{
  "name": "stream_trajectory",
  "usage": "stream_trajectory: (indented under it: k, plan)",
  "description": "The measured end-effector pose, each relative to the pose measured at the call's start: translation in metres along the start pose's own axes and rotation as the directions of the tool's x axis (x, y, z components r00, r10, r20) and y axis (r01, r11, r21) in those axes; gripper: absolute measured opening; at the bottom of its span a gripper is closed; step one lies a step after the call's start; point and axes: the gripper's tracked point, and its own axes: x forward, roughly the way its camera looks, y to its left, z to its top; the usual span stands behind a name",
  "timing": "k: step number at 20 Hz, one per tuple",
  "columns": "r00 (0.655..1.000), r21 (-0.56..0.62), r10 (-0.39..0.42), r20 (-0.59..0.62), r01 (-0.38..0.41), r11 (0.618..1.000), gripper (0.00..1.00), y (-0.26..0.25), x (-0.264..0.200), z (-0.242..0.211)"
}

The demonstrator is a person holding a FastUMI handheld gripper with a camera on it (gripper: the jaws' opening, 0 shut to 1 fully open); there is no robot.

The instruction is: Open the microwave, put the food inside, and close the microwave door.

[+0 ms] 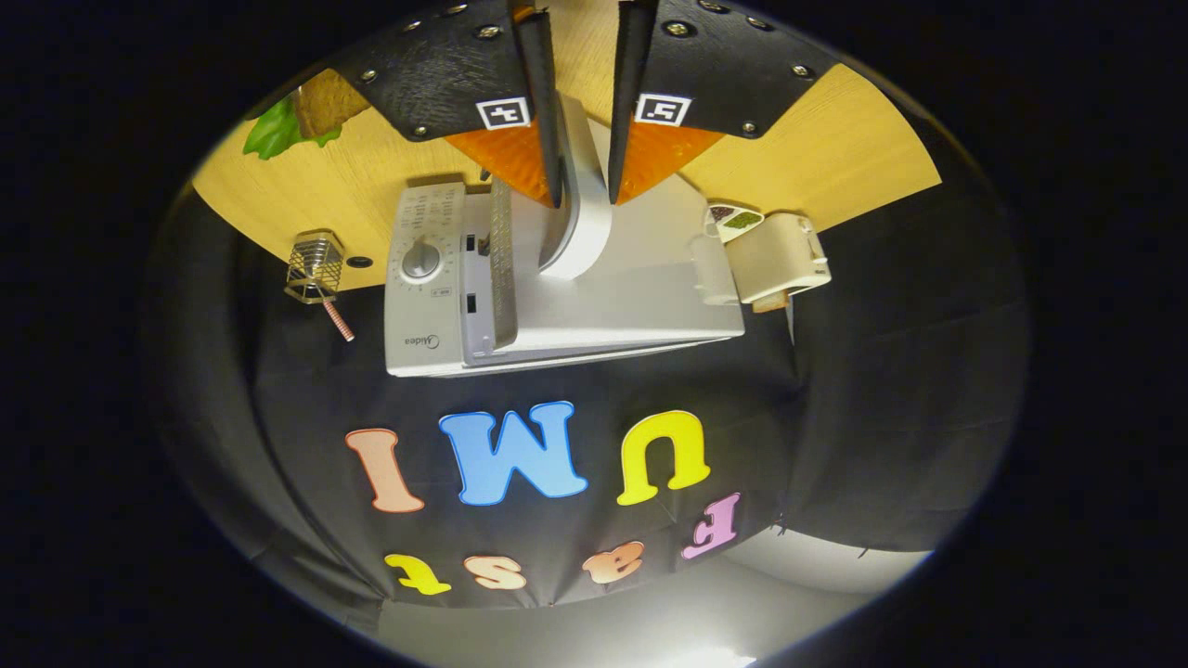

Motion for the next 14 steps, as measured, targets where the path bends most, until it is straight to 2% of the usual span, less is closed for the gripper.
stream_trajectory:
  k: [6, 14]
  plan:
    - [0.996, 0.007, 0.085, -0.012, -0.085, 0.996, 0.28, 0.034, -0.027, -0.014]
    - [0.973, -0.040, 0.229, -0.018, -0.230, 0.972, 0.28, 0.109, -0.066, -0.028]
